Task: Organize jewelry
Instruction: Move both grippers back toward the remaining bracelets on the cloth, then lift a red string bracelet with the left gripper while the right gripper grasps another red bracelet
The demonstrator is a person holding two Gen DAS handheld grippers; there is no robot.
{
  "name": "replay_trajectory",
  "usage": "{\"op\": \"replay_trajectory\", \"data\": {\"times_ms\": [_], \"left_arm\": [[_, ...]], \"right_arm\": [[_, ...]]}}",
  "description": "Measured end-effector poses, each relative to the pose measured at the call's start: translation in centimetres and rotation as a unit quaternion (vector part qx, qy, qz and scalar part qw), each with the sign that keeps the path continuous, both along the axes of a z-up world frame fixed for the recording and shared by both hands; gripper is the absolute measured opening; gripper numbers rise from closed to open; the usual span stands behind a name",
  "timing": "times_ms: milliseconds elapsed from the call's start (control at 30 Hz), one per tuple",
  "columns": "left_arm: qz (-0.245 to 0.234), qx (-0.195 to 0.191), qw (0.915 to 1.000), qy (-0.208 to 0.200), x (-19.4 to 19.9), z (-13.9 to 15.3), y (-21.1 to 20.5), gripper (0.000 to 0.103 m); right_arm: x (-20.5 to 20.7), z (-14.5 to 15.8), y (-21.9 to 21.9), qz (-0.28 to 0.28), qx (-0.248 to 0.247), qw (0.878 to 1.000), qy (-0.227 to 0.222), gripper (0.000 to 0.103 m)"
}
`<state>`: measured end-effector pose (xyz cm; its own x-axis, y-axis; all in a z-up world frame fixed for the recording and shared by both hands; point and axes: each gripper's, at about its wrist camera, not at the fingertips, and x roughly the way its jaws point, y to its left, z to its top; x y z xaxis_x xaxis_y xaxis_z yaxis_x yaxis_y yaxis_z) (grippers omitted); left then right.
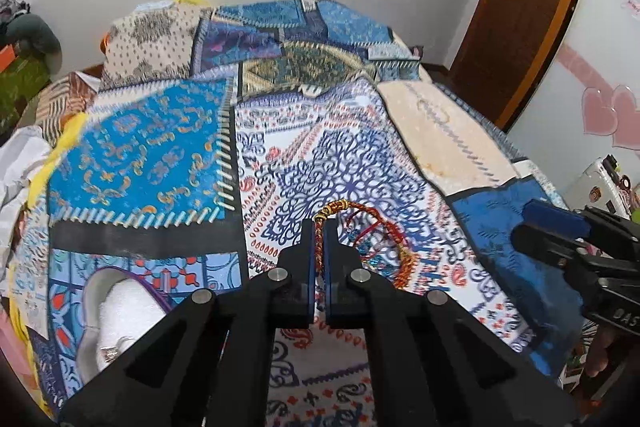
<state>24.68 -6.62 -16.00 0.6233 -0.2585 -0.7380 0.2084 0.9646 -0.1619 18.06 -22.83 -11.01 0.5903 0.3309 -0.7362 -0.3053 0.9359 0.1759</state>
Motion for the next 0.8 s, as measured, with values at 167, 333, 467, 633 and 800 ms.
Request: {"op": "replay_trajectory", "data": {"times_ms": [167,333,467,633,800], "left_arm": [[-0.004,-0.015,0.9994,-0.031,-2.1,2.7,0.4,0.001],[-0.006,-0.027,0.9982,-0.053,-4.1,4.6,1.5,0.001],[0.001,-0.028,0.9977,-0.061,-5.6,5.2,2.7,0.001],[0.010,-0.030,0.9980,-0.055,-6.6,4.6,4.3,0.001],[0.023,-0.033,0.9982,-0.044,-7.6,3.4,5.7,0.001]], "right_arm": [[-0.2,0.6,0.6,0.004,-0.002,1.000,-0.006,0.036],[-0.3,0.6,1.7,0.013,-0.007,1.000,-0.004,0.036],[-0.2,0.1,3.0,0.029,-0.015,0.999,0.004,0.036],[0.3,-0.7,4.7,0.045,-0.026,0.998,0.021,0.036],[0.9,-1.6,5.9,0.049,-0.036,0.997,0.036,0.036]]}}
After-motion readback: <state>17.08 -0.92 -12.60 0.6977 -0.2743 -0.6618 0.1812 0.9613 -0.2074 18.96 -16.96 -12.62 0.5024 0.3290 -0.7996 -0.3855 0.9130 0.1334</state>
